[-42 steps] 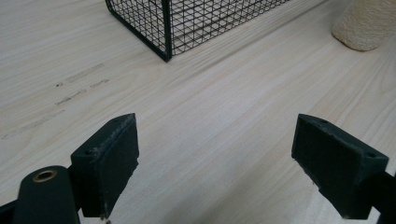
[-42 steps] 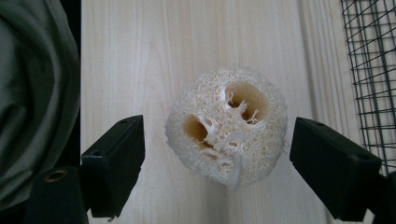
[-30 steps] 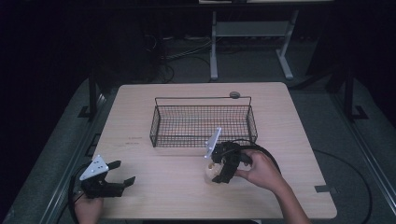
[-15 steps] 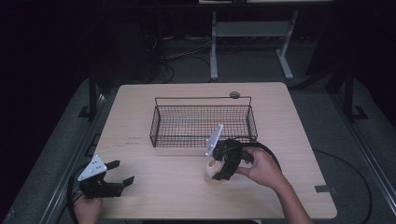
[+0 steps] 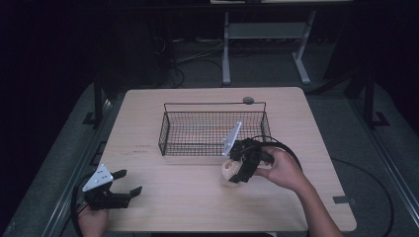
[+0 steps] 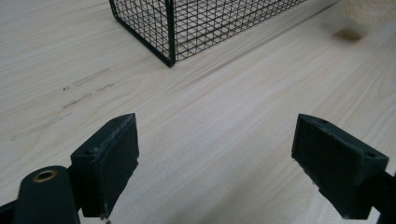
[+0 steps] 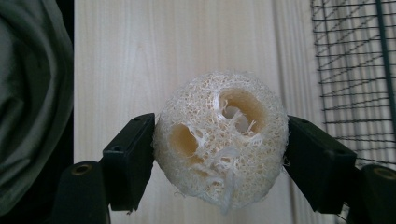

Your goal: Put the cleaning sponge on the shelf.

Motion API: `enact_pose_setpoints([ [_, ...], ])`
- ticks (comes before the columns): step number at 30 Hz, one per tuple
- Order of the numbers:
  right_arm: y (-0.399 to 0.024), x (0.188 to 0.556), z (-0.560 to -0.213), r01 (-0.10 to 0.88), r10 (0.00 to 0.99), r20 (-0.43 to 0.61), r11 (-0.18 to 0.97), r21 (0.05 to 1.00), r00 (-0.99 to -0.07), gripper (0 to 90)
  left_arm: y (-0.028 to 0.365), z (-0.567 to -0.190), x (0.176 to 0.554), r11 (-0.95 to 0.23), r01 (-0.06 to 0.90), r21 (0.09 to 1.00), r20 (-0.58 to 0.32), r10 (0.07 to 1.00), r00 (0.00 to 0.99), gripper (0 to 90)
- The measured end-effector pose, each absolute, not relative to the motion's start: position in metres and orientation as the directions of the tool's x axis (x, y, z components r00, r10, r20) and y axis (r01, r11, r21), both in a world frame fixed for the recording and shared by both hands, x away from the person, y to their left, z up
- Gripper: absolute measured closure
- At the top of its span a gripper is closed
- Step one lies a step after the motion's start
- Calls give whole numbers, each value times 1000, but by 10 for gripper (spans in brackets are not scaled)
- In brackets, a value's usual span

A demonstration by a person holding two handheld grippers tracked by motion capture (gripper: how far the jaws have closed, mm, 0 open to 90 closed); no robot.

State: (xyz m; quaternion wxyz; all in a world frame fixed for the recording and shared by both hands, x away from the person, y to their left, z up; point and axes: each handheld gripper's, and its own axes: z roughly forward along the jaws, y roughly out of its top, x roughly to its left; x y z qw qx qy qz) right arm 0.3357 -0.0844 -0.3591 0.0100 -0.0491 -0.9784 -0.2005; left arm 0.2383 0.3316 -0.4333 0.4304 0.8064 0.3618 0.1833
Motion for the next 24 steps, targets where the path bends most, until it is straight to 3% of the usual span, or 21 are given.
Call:
enact_pose_setpoints([
  [24, -87, 370, -313, 100, 102, 19, 904, 416, -995, 280, 332, -434, 238, -364, 427, 828, -17, 744, 668, 137],
])
